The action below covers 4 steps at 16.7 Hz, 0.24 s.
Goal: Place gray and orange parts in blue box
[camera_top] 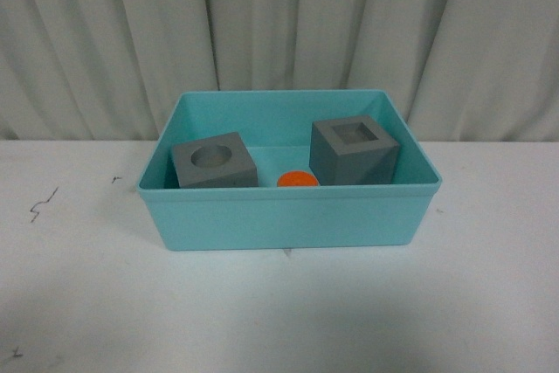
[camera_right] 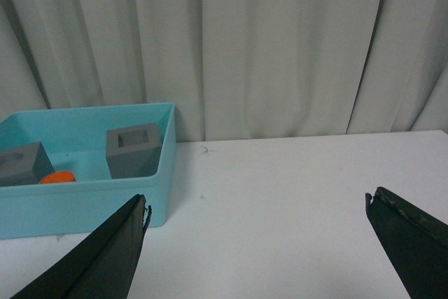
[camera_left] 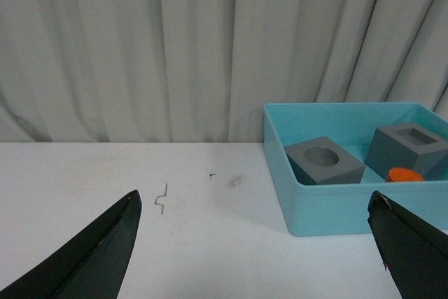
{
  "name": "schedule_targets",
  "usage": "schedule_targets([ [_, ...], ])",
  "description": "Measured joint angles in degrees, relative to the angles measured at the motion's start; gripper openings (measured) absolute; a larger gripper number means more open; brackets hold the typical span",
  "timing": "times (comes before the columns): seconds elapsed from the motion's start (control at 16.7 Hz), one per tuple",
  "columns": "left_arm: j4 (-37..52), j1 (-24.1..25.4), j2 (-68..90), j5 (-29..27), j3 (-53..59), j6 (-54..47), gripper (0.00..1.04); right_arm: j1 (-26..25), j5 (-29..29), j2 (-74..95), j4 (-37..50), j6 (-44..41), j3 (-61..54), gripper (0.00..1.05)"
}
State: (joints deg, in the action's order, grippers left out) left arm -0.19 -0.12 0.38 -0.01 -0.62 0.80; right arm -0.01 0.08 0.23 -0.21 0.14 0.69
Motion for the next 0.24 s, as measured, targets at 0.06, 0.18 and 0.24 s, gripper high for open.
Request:
schedule_targets([
  [0.06,0.0,0.0,0.0,0.0,0.0,0.0,0.98,0.0,0.0,0.0,0.0,0.0,0.0,0.98],
  [0.18,0.0,0.0,0.0,0.0,0.0,0.0,0.98,0.0,0.0,0.0,0.0,0.0,0.0,0.98],
  [0.24,0.0,0.0,0.0,0.0,0.0,0.0,0.98,0.0,0.0,0.0,0.0,0.0,0.0,0.98],
])
